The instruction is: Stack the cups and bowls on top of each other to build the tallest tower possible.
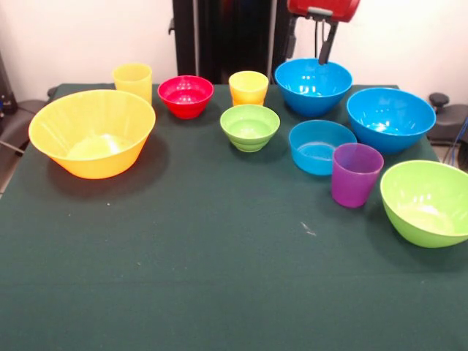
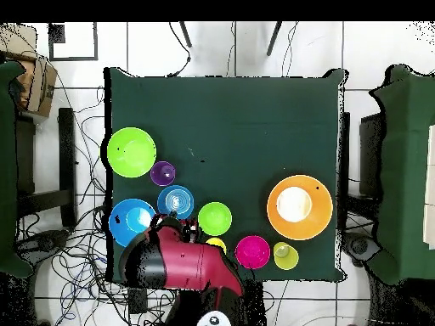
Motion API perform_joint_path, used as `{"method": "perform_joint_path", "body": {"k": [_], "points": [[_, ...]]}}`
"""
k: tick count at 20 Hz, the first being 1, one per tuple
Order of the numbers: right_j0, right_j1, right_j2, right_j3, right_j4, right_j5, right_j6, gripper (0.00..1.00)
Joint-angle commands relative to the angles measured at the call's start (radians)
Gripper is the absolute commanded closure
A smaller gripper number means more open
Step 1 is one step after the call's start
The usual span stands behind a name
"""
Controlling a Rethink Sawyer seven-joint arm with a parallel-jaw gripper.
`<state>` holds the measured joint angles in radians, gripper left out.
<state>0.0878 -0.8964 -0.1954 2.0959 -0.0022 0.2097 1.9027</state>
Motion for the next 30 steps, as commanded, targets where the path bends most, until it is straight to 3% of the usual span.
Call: {"method": "perform_joint_path", "body": {"k": [1,10,19,30], "points": [[-0.049,-0.004,0.112,0.125,-0.014,-0.105,0.159,0.00],[-0.109,0.029,0.105,0.155,-0.082,-0.189,0.117,0.00],[-0.105,0.078,0.094,0.146,-0.095,-0.250,0.124,0.00],[-0.056,0.096,0.044,0.116,-0.078,-0.239,0.123,0.00]]}}
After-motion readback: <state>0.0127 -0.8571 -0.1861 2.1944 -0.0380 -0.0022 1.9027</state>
